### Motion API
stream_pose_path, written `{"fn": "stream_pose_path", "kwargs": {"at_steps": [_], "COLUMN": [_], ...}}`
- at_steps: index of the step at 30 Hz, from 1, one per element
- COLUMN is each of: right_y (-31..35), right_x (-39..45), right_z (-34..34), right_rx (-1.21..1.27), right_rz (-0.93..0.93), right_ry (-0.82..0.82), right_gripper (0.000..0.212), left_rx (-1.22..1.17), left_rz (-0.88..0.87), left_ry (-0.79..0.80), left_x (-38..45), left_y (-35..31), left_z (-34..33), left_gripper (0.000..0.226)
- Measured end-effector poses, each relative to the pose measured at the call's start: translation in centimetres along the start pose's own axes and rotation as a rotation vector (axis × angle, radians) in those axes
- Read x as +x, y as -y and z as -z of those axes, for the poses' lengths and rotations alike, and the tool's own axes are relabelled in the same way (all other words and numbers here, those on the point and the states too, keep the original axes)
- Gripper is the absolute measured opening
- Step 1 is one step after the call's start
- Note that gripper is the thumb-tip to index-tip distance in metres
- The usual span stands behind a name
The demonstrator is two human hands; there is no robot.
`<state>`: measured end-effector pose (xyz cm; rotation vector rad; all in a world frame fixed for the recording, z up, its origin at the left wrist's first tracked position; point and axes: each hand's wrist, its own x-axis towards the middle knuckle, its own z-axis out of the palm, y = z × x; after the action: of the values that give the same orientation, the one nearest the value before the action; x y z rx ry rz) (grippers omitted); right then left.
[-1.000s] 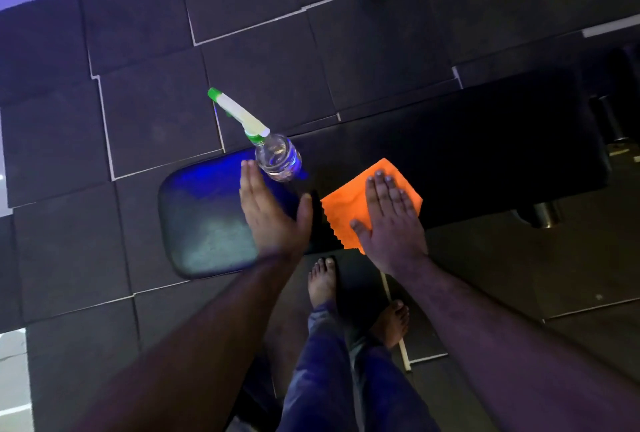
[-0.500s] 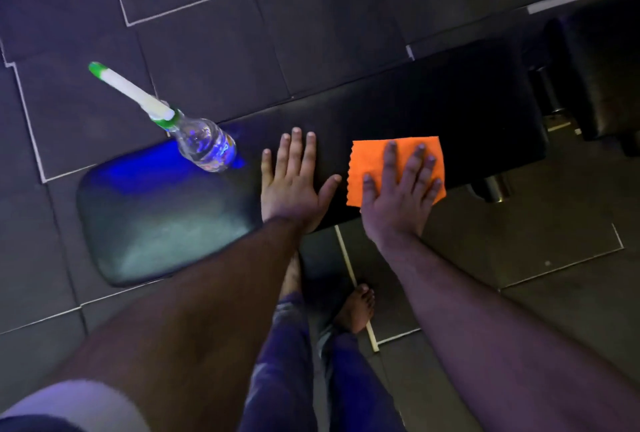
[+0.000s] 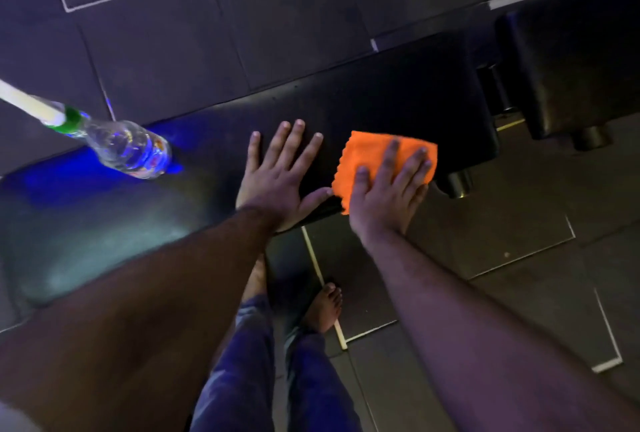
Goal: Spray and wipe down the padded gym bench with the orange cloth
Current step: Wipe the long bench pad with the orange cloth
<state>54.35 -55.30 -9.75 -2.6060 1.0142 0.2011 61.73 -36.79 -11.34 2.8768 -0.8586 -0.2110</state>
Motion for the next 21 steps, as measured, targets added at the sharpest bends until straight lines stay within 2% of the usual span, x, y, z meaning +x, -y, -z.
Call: {"fn": "stream_pose_path", "kwargs": {"at_steps": [5,8,11,18,21], "right_y": [-3.5,-3.3,-3.9,-3.3,-2.2], "right_x": [11.9,9.1,5.0,17.4,15.0], "right_z": [4.7,3.7,2.3,5.3,5.1], "right_rx": [-0.035,-0.014,0.006,-0.115,-0.139], "right_rz": [-0.153,-0.095,-0.003,-0.123,-0.068], "right_ry": [-0.08,-0.106,-0.059,-0.067,-0.09], "right_gripper": [0.072,0.071,0.071,0.071,0.072], "left_rx": [0.025,0.019,0.016,0.036,0.024], "left_rz": [-0.03,-0.022,-0.029,-0.047,-0.039], "left_ry": [-0.022,-0.022,-0.017,-0.064,-0.072], "left_x": [-0.2,-0.2,-0.1,-0.2,0.0], "left_y": [0.8,0.5,0.8,1.3,1.3], "left_z": [-0.5,-0.2,-0.2,-1.7,-1.6], "left_gripper": [0.096,0.096,0.097,0.098,0.098]}}
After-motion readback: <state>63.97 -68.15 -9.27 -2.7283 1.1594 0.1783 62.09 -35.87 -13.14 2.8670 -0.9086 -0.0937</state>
